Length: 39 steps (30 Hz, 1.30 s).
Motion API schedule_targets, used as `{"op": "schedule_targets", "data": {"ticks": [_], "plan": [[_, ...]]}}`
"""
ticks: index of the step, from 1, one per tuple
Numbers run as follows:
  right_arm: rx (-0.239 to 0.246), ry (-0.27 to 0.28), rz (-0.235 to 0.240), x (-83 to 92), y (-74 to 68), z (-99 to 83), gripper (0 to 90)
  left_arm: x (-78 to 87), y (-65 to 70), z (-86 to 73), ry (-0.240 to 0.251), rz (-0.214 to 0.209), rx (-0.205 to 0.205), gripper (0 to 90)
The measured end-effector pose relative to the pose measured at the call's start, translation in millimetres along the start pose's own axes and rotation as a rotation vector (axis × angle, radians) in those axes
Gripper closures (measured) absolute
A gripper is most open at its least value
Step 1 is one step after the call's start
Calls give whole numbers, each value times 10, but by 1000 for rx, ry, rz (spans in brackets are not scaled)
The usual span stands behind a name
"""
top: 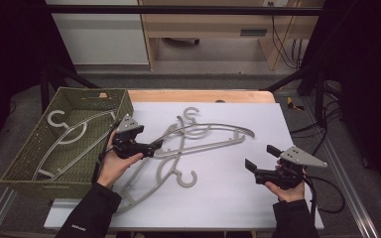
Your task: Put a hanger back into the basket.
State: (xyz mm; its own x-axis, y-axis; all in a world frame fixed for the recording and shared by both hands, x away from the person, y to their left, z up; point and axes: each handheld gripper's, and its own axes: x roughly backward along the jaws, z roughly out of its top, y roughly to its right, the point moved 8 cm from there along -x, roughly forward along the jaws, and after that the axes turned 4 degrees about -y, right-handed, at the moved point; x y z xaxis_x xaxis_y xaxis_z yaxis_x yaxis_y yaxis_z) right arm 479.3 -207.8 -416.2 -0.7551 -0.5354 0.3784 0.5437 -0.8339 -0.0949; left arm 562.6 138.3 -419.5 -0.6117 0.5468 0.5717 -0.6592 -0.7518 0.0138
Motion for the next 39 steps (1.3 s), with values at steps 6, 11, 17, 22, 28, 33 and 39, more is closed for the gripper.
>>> {"op": "schedule_targets", "data": {"ticks": [6, 11, 17, 22, 28, 33, 39], "plan": [[-2, -1, 5, 2, -4, 2, 67, -198, -36, -41, -42, 4, 16, 120], [-1, -4, 6, -6, -9, -2, 67, -381, -129, -98, -86, 23, 34, 155], [-2, 3, 11, 0, -21, 12, 67, -548, -230, -175, -116, 45, 53, 196], [0, -5, 14, -24, -33, 2, 67, -715, -302, -271, -153, 64, 62, 244], [3, -7, 15, -27, -34, -3, 67, -838, -355, -362, -195, 75, 61, 323], [5, -10, 18, -38, -40, -8, 67, -900, -453, -433, -226, 114, 62, 395], [4, -15, 17, -42, -39, -15, 67, -931, -485, -492, -264, 126, 60, 482]]}}
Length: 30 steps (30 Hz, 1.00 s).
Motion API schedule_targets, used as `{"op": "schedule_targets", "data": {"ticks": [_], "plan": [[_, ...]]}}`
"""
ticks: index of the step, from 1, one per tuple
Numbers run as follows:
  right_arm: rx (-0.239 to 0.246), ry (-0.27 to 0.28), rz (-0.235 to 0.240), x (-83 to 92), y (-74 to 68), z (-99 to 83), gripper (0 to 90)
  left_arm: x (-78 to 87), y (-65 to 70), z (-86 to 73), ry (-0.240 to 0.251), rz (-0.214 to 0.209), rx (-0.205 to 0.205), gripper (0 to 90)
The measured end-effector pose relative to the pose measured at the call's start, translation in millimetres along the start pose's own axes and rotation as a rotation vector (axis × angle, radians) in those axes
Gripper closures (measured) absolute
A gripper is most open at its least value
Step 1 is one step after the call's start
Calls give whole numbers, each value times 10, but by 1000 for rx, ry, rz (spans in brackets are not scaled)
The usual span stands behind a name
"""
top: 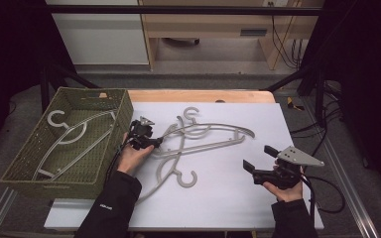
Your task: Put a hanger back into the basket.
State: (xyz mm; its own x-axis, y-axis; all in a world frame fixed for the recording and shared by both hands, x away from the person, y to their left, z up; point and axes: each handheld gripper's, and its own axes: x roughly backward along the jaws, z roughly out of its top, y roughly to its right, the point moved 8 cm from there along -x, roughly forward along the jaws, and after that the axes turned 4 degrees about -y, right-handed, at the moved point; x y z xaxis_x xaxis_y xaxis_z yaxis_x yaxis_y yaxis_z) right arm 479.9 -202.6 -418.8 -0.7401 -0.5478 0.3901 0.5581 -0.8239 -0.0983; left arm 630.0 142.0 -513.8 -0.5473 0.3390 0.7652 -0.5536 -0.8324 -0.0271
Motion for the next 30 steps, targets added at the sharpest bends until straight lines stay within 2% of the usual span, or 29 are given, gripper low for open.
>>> {"op": "schedule_targets", "data": {"ticks": [5, 9, 12, 15, 17, 19, 21, 24, 30], "plan": [[-1, 0, -1, -6, -3, 0, 68, -12, 13, -6, -6, -7, 2, 533], [1, 0, -2, -9, -5, -1, 68, -40, 15, -15, -22, -14, -12, 529], [0, 0, -1, -10, -6, -2, 69, -76, 46, -21, -29, -25, -5, 532], [1, 0, -1, -7, -4, -1, 69, -82, 58, -26, -40, -27, -12, 589], [3, -1, 0, -2, -1, -1, 69, -63, 66, -14, -44, -13, -17, 647], [2, 0, 0, -1, -1, 0, 69, -54, 92, -8, -46, -24, -6, 700], [3, -1, 0, -1, 0, -1, 69, -44, 110, -13, -63, -7, -39, 727], [1, -1, 0, 1, -1, -1, 69, -27, 140, -12, -63, 20, -71, 741], [-1, 6, -2, 6, -1, 9, 69, 94, 147, 13, -60, 28, -97, 758]]}}
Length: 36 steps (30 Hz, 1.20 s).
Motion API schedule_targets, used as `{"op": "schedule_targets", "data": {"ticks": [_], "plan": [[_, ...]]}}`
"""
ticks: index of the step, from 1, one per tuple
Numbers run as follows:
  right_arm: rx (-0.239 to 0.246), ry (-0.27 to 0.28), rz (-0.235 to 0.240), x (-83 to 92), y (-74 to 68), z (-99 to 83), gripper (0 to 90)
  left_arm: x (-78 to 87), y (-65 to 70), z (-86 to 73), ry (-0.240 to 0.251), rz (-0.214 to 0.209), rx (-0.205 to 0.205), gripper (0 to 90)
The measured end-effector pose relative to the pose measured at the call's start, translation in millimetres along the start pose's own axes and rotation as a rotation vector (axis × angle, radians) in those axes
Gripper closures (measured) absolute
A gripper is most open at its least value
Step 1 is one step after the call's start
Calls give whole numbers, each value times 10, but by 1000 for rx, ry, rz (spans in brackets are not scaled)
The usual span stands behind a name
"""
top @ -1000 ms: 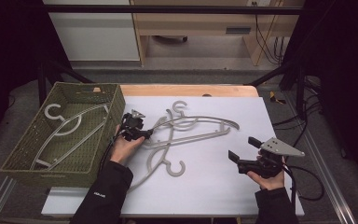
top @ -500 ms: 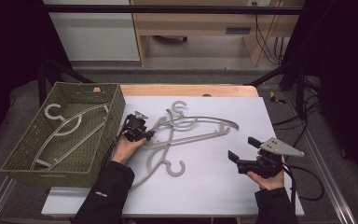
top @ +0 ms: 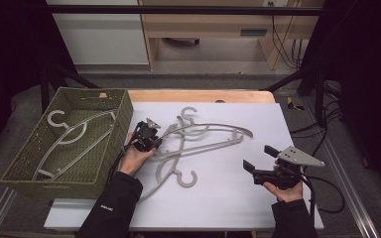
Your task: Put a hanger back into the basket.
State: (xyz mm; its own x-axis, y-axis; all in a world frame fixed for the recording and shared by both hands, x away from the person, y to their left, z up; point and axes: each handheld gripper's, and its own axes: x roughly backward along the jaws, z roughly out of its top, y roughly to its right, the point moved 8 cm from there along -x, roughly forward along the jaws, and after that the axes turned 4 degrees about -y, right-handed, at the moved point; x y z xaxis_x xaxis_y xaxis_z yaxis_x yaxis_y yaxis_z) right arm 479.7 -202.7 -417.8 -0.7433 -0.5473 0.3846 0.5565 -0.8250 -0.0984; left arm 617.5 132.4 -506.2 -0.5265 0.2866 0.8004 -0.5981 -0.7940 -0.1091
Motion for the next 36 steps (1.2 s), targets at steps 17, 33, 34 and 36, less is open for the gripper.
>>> {"op": "schedule_targets", "data": {"ticks": [17, 33, 34, 36], "plan": [[5, -2, 1, 0, -7, 1, 69, 204, 90, -56, -38, -13, 3, 823], [4, -7, -1, -18, -16, -7, 70, 27, 200, -113, -87, -53, 12, 804], [4, -7, -1, -18, -14, -7, 70, 27, 200, -113, -87, -53, 12, 803], [5, -7, -1, -19, -15, -8, 69, -9, 221, -130, -105, -49, 1, 801]]}}
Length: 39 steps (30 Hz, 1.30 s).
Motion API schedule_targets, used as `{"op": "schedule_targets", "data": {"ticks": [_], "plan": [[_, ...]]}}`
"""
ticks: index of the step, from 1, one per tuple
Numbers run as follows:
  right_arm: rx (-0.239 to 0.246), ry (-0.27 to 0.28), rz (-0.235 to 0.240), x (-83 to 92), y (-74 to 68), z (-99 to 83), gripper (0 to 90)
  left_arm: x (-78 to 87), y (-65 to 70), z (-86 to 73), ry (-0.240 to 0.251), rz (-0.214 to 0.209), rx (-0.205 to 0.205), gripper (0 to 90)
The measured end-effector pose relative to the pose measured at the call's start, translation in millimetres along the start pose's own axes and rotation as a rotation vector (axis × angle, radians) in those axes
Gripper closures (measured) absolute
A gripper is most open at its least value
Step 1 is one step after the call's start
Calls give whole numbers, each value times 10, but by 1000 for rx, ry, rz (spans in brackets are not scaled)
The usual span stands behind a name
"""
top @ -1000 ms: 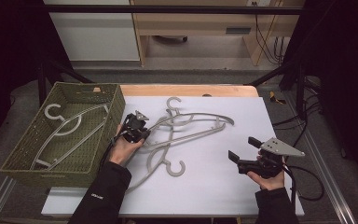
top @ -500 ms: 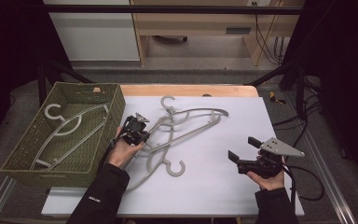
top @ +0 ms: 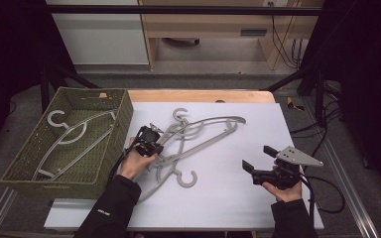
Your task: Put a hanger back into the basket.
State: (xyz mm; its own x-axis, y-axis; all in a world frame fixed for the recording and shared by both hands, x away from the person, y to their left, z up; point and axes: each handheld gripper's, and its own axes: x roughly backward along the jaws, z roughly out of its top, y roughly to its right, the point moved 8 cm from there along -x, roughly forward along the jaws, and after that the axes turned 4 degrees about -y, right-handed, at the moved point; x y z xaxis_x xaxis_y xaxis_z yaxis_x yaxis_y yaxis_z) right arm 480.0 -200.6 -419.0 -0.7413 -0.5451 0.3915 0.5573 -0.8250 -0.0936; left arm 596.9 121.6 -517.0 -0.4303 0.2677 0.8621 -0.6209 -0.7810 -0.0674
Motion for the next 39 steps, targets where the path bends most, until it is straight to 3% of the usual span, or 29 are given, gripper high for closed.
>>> {"op": "schedule_targets", "data": {"ticks": [4, 12, 20, 26, 31, 34, 39], "plan": [[-1, 1, 0, -2, 0, 1, 70, 2, 8, 16, 5, -4, 1, 789], [2, -3, 5, -8, -6, -4, 70, -90, 35, 103, 38, -10, 18, 667], [2, -2, 6, -6, -11, 0, 70, -185, 1, 131, 44, 20, 40, 765], [0, -1, 8, -5, -14, 2, 69, -147, 41, 138, 56, 28, 29, 815], [0, 2, 3, -2, -9, 6, 69, -102, 72, 136, 71, 8, 41, 818], [-1, 1, 2, 1, -8, 5, 69, -22, 82, 139, 118, -14, 48, 820], [-1, 2, 2, 3, -7, 5, 69, 86, 104, 143, 152, -33, 50, 821]]}}
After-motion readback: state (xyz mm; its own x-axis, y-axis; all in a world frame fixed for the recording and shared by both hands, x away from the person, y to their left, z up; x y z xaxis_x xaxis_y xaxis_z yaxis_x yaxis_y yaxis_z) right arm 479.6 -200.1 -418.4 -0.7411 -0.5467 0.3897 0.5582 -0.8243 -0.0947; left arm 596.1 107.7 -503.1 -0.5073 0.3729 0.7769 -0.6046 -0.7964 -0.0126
